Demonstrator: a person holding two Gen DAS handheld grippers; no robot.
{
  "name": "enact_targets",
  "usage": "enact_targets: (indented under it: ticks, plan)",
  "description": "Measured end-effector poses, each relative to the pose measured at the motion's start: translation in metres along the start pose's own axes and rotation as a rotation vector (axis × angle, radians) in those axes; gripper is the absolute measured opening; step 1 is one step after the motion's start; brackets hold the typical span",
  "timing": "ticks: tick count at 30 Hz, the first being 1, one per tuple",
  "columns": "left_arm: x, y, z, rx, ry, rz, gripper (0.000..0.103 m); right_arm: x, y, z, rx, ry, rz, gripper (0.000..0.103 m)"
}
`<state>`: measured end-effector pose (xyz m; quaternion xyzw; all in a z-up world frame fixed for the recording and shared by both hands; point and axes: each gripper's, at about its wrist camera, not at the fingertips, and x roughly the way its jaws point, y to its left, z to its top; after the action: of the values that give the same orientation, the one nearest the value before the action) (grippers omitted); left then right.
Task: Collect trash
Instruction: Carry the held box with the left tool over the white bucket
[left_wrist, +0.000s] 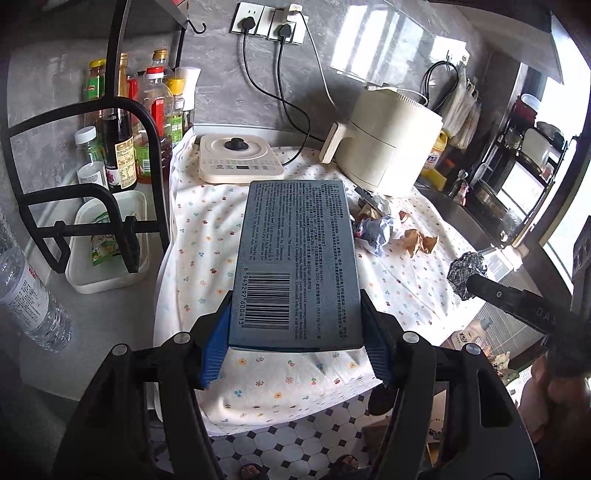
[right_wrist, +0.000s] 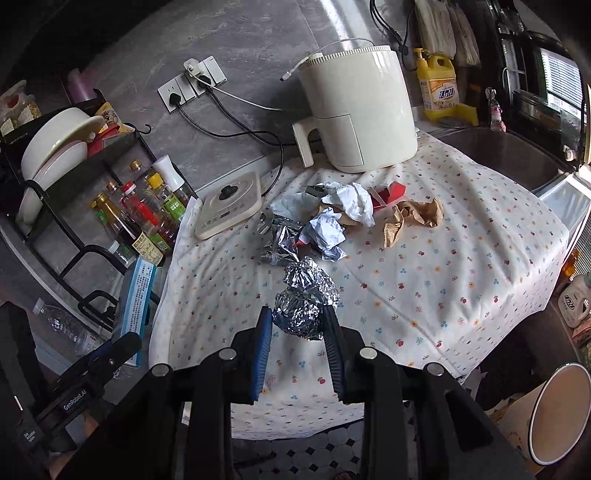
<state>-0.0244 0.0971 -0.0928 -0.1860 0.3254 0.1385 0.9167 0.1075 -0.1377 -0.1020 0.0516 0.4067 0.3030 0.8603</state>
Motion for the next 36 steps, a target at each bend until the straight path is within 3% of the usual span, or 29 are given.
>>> enact_targets:
  ticks: [7, 15, 26, 36]
  plan:
    - [0.004, -0.049, 0.005, 0.028, -0.013, -0.037, 0.063, -0.035, -0.038, 0.004, 0.028, -0.034, 0.002, 0.028]
    - [0.024, -0.146, -0.008, 0.081, 0.015, -0.101, 0.063, -0.082, -0.124, -0.002, 0.067, -0.048, -0.055, 0.028]
    - [0.043, -0.273, -0.053, 0.203, 0.092, -0.174, 0.064, -0.142, -0.262, -0.032, 0.163, -0.049, -0.167, 0.028]
    - [0.070, -0.363, -0.109, 0.282, 0.205, -0.234, 0.064, -0.174, -0.375, -0.090, 0.305, 0.022, -0.261, 0.028]
